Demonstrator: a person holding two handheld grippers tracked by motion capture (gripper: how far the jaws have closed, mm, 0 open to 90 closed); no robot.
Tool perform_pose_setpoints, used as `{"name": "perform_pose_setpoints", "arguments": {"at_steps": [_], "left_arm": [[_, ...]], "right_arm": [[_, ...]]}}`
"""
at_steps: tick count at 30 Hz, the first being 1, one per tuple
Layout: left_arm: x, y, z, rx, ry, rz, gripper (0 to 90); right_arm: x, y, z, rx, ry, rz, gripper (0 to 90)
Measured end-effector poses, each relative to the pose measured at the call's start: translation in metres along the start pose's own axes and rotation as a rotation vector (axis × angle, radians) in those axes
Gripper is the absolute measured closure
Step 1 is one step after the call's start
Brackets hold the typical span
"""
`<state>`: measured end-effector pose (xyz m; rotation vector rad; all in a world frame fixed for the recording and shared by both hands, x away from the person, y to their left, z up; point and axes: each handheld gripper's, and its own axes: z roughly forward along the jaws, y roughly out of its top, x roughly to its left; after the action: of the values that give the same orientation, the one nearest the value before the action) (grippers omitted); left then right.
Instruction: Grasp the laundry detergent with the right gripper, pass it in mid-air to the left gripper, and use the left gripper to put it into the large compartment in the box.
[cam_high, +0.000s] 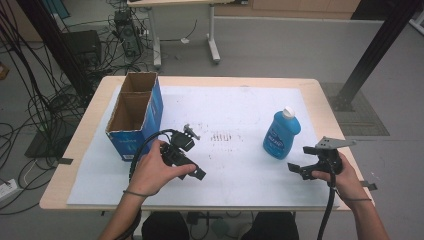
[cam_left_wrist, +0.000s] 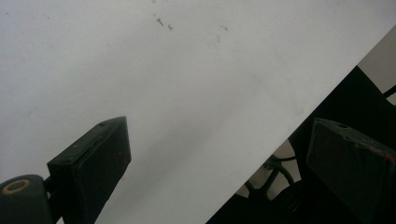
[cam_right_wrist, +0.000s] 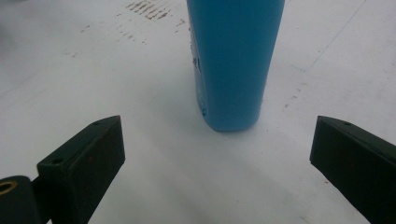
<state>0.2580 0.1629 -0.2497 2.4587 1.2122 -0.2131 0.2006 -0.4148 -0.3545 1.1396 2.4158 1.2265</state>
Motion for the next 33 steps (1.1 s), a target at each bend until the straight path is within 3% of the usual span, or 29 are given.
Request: {"name": "perform_pose_setpoints", "arguments": {"at_steps": [12,25,33], "left_arm": [[0.003,-0.002,0.003,-0.002,-0.006,-0.014,6.6],[0.004,-0.004,0.004,-0.004,-0.008,-0.023,6.7],[0.004,-0.004,0.004,-0.007,-0.013,-0.025,6.7]], "right_arm": [[0.000,-0.013,0.009,-0.051,0.000,0.014,3.0],[-0.001,-0.023,0.018,-0.131,-0.005,-0.002,3.1],[-0.004,-0.025,0.021,-0.148,-0.002,-0.001,3.0]]}}
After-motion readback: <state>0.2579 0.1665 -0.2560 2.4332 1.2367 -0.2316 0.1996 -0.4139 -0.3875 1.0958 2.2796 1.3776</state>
